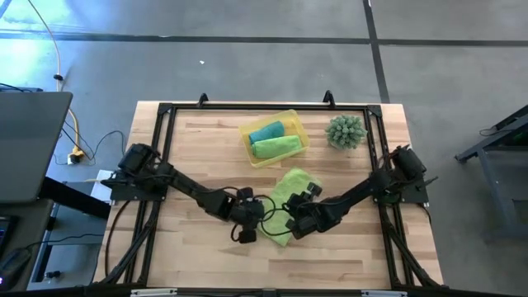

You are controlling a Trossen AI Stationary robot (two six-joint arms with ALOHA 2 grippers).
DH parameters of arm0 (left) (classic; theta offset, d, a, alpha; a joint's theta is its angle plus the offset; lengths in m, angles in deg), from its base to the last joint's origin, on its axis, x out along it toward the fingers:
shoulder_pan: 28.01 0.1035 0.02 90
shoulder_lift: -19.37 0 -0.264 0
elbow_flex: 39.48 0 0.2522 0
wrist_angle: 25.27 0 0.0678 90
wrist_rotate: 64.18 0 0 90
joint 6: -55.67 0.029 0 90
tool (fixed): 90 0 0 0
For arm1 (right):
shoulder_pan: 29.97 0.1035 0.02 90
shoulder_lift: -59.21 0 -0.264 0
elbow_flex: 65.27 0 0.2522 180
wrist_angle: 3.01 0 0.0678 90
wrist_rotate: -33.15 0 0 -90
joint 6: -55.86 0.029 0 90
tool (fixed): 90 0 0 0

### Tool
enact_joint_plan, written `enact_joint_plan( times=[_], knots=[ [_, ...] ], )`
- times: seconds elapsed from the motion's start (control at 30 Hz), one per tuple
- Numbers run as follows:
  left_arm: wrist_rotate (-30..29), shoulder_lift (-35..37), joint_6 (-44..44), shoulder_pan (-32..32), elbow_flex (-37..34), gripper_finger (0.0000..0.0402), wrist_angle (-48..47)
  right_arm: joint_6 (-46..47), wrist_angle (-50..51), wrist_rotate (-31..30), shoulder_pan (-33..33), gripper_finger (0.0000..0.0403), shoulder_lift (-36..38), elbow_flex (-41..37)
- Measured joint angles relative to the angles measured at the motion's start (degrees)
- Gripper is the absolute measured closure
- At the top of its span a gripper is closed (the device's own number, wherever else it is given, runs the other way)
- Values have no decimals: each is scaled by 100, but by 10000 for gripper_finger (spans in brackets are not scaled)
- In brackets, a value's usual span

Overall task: Roll microfiber towels into tight, uniform cylinder then place into a basket
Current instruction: Fold the light green microfiber cloth

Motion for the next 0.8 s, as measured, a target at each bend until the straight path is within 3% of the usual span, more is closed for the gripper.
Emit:
enact_joint_plan(
  times=[0.33,0.57,0.8],
  knots=[
    [203,-589,-640,-57,32,282,366,-80,129,125,4,265,-383,22],
    [287,-748,-1818,-364,14,282,1513,-1649,67,-203,-90,265,-400,4],
    [291,-589,-1205,-579,182,282,1816,-2505,633,-61,-173,265,-106,-11]
  ],
)
